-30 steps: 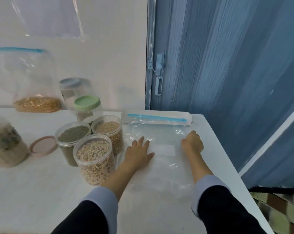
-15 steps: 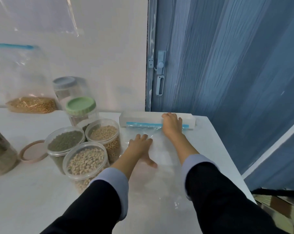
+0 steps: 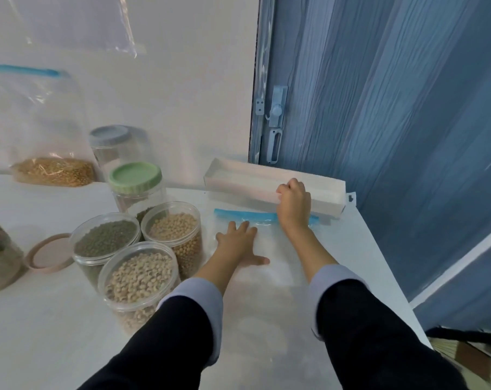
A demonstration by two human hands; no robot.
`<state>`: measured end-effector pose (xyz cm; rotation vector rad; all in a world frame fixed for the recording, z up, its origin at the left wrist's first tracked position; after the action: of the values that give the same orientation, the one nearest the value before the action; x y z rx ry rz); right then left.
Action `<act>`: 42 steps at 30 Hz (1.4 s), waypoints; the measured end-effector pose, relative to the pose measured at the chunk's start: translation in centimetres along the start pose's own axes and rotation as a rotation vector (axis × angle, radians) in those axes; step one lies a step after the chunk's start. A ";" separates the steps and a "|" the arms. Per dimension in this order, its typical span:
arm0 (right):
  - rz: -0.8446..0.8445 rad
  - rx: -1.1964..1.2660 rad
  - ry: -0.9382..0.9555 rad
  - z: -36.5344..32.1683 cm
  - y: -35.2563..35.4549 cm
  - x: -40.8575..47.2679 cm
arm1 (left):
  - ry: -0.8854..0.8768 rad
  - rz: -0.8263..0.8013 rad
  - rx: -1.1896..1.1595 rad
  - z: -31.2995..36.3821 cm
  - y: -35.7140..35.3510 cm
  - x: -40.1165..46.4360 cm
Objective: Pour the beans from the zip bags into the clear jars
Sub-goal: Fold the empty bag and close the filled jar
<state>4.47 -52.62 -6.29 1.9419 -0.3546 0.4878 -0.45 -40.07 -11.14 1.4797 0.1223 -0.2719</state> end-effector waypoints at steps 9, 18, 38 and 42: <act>0.015 -0.002 0.125 -0.1 -2.0 -4.5 | 0.024 0.148 -0.061 0.3 -0.8 -1.1; -0.220 -0.107 0.034 0.2 -1.0 -6.1 | 0.010 0.285 -0.131 -0.4 0.7 -2.9; 0.014 0.126 0.222 -18.3 7.1 -1.7 | -0.025 0.812 -0.735 -8.5 17.5 -11.2; -0.029 0.171 0.325 -26.8 6.5 -1.9 | 0.015 0.889 -0.713 -17.0 20.0 -14.1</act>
<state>-4.86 -30.66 7.61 1.9861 -0.0776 0.8234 -7.53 -20.32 10.12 0.7136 -0.3919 0.4692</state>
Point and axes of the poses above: each hand's wrist, its own x-axis towards the middle knuckle, its own y-axis out of the back of the hand, z = x × y, the point moved 1 cm from there along x, towards the middle knuckle, and after that the axes turned 4 degrees about y, right-handed, at the moved point
